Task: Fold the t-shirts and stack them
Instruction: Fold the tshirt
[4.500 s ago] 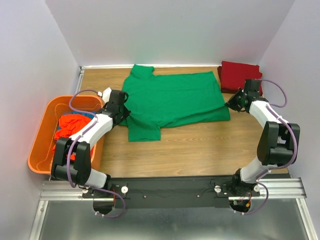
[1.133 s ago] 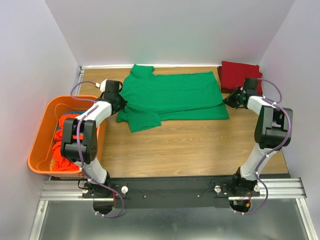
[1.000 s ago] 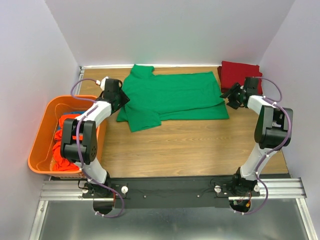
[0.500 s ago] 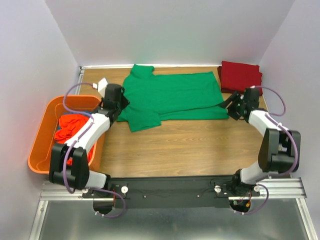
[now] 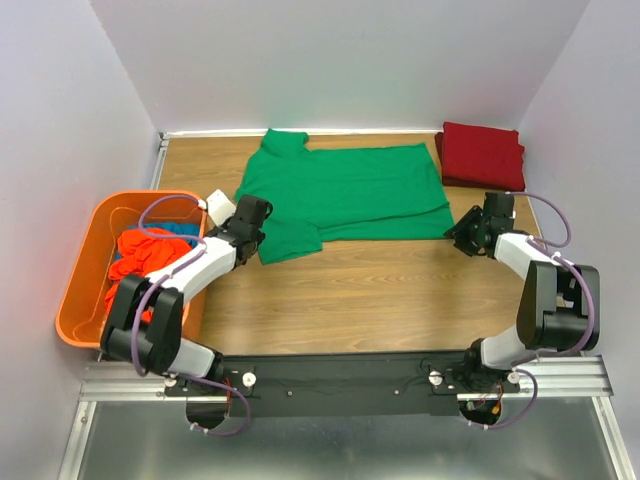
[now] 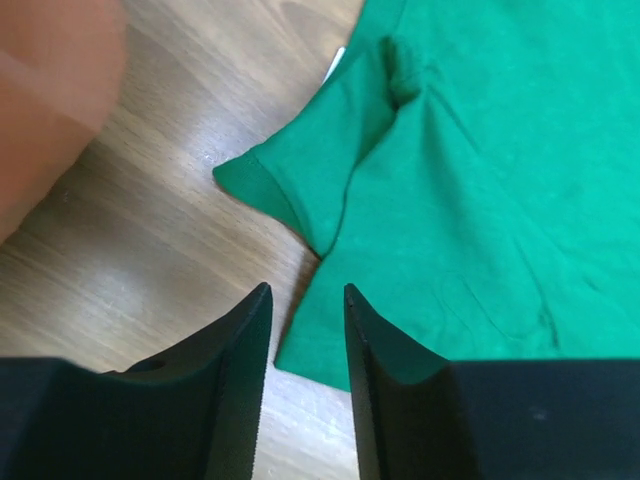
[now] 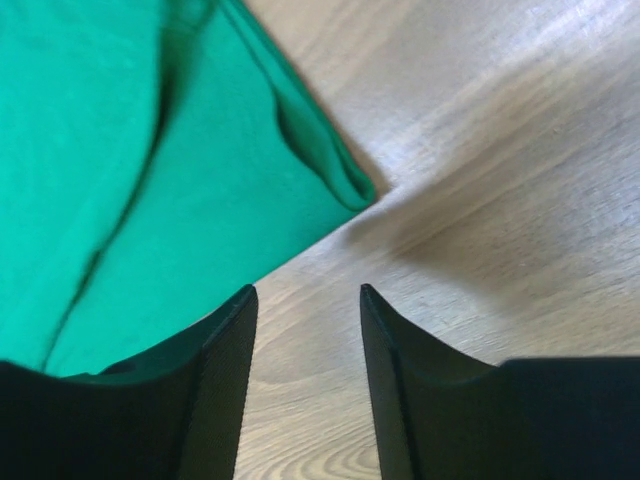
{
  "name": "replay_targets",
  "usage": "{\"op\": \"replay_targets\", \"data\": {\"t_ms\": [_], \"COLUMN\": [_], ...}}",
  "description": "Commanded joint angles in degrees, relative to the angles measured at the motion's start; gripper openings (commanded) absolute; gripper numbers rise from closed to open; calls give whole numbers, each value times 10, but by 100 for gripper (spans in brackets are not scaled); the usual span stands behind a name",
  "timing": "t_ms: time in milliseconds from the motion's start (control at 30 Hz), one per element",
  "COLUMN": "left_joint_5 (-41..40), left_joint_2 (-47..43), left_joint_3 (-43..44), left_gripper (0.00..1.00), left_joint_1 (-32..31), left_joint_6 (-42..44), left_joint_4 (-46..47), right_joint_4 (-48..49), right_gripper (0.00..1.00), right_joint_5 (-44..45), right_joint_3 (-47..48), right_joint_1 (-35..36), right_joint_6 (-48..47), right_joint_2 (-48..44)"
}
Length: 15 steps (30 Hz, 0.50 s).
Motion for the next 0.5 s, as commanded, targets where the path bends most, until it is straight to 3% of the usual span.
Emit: {"op": "replay_targets", "data": {"t_ms": [0,467], "left_joint_5": [-41,-85], "left_joint_2": [45,143], "left_joint_3": [16,90], "left_gripper": [40,41], "left_joint_1": [-2,-2], "left_joint_6": [-20,-33], "left_joint_4": [-4,-23], "right_joint_4": [-1,12], "right_gripper": [49,50], "right_joint_5": [27,23], "right_joint_3": [10,15], "right_joint_1": [0,0], "right_joint_6": [4,2], "right_joint_2": [19,40]}}
